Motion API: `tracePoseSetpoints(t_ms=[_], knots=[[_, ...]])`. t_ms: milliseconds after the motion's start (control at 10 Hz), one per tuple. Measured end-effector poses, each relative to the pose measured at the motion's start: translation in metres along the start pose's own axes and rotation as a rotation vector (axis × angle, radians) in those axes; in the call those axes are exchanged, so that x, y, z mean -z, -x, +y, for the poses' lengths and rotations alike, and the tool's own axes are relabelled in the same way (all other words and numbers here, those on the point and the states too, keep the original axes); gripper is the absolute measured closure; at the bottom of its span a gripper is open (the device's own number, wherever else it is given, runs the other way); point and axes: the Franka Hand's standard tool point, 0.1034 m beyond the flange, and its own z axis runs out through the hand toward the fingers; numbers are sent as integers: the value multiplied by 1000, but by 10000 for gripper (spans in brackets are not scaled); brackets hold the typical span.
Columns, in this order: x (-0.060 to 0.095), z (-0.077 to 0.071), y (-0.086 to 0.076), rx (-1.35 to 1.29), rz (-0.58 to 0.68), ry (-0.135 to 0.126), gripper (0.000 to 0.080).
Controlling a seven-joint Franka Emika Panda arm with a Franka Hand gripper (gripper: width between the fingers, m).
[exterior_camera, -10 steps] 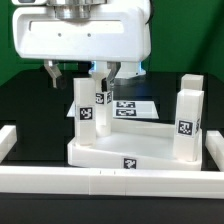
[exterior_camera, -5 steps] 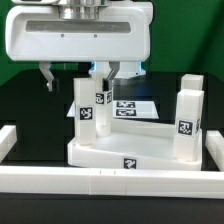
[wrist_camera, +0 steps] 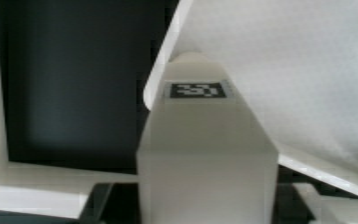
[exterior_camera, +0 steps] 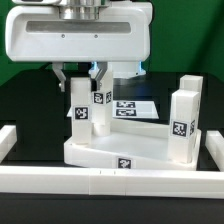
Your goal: Assemble desk
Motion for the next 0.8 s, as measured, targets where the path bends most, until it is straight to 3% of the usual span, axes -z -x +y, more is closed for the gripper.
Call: tracePoseSetpoints(t_ms=[600,800], knots=[[0,0,0,-382,0,-1,509],[-2,2,0,-601,8,-19,509]])
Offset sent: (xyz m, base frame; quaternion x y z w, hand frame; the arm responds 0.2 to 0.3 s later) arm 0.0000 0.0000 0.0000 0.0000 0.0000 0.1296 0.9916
